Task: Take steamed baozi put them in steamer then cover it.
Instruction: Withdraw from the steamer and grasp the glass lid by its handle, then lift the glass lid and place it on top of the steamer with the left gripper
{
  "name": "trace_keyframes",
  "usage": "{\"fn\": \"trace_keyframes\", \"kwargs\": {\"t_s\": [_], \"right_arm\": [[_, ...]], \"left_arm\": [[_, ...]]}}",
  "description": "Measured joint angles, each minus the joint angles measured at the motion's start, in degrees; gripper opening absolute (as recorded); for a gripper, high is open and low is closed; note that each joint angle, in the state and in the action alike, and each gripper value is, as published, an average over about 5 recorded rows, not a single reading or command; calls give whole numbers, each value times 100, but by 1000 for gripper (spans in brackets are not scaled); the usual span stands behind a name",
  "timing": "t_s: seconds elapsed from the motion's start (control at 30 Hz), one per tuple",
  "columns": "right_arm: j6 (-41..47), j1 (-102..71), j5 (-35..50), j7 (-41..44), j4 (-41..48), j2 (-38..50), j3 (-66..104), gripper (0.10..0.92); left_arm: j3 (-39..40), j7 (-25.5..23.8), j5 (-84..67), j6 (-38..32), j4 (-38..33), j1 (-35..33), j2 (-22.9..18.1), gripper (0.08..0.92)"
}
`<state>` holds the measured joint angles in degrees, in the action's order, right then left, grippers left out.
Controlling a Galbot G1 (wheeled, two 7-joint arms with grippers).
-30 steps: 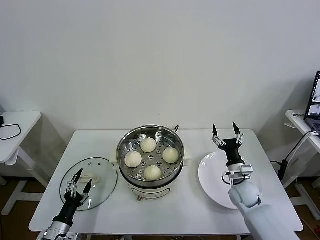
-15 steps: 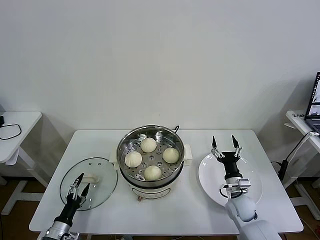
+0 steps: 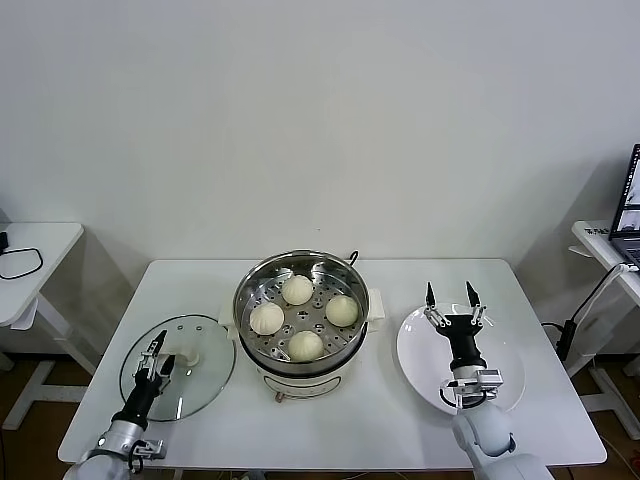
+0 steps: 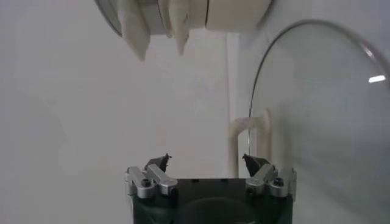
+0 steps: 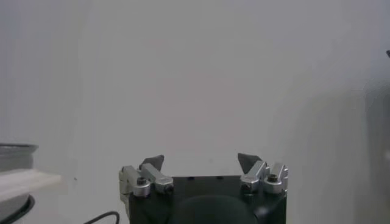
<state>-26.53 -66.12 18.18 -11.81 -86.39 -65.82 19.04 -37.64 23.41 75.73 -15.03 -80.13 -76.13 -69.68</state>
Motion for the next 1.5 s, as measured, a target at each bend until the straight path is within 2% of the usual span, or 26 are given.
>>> {"fn": "trace_keyframes", "kwargs": {"t_s": [0.2, 0.3, 0.77, 0.93, 1.03, 1.27, 1.5], "right_arm": [[-2, -48, -61, 4, -17, -31, 34, 823], [-1, -50, -80, 3, -38, -40, 53, 823], [27, -42, -140, -33, -121, -67, 85, 823], [33, -45, -179, -52, -129, -86, 75, 823], [51, -44, -213, -79, -145, -99, 65, 823], [93, -29, -279, -124, -187, -122, 48, 823], [154, 16, -329, -164, -246, -147, 49, 823]], "left_arm": [[74, -31, 37, 74, 75, 205, -42, 823], [87, -66, 52, 139, 124, 265, -57, 796], [155, -198, -46, 335, 331, 379, -70, 403], [131, -215, -201, 371, 205, 332, -59, 257], [75, -261, -322, 459, 32, 276, -20, 197], [-193, -470, -682, 805, -670, 160, 144, 188], [-441, -828, -1061, 1159, -1694, 141, 381, 188]]}}
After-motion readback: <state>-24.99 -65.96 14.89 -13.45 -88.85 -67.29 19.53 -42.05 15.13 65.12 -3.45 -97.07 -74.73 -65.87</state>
